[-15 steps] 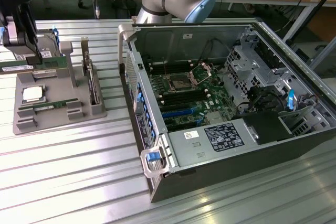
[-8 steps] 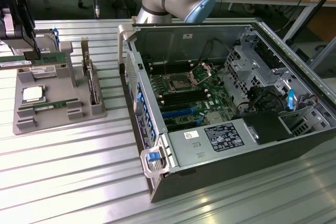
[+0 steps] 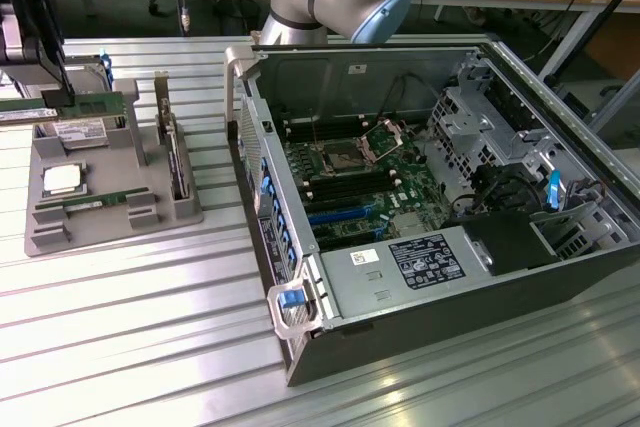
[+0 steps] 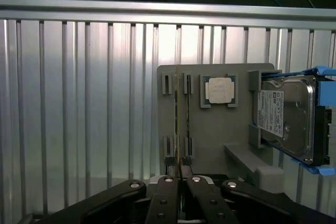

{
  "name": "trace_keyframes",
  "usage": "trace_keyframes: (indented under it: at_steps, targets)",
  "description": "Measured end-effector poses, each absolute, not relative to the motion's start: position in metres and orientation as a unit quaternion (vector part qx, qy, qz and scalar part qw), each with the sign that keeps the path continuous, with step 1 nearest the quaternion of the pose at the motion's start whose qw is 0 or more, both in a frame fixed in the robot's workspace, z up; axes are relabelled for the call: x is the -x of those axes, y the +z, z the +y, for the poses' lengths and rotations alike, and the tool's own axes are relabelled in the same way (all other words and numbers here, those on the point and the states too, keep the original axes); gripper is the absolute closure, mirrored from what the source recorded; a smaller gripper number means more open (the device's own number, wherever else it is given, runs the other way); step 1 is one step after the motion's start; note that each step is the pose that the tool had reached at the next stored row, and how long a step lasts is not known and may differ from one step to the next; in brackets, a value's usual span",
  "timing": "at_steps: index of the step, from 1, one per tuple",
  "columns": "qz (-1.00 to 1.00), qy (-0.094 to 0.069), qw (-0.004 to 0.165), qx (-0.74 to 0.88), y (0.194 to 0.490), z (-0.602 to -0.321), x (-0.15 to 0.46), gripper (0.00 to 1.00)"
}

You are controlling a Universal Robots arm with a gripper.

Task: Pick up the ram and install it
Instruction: 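Pick up the ram and move it above insertion slot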

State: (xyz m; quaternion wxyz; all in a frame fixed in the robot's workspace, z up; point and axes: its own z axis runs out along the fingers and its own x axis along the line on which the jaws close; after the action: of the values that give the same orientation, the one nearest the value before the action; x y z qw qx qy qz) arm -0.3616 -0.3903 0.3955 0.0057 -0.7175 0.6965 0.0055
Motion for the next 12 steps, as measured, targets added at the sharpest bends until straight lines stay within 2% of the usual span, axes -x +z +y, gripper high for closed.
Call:
trace_keyframes:
  at_steps: [12]
  targets:
    - [0.697,0.006,0.006,0.718,0.412,-0.39,0.362,0.88]
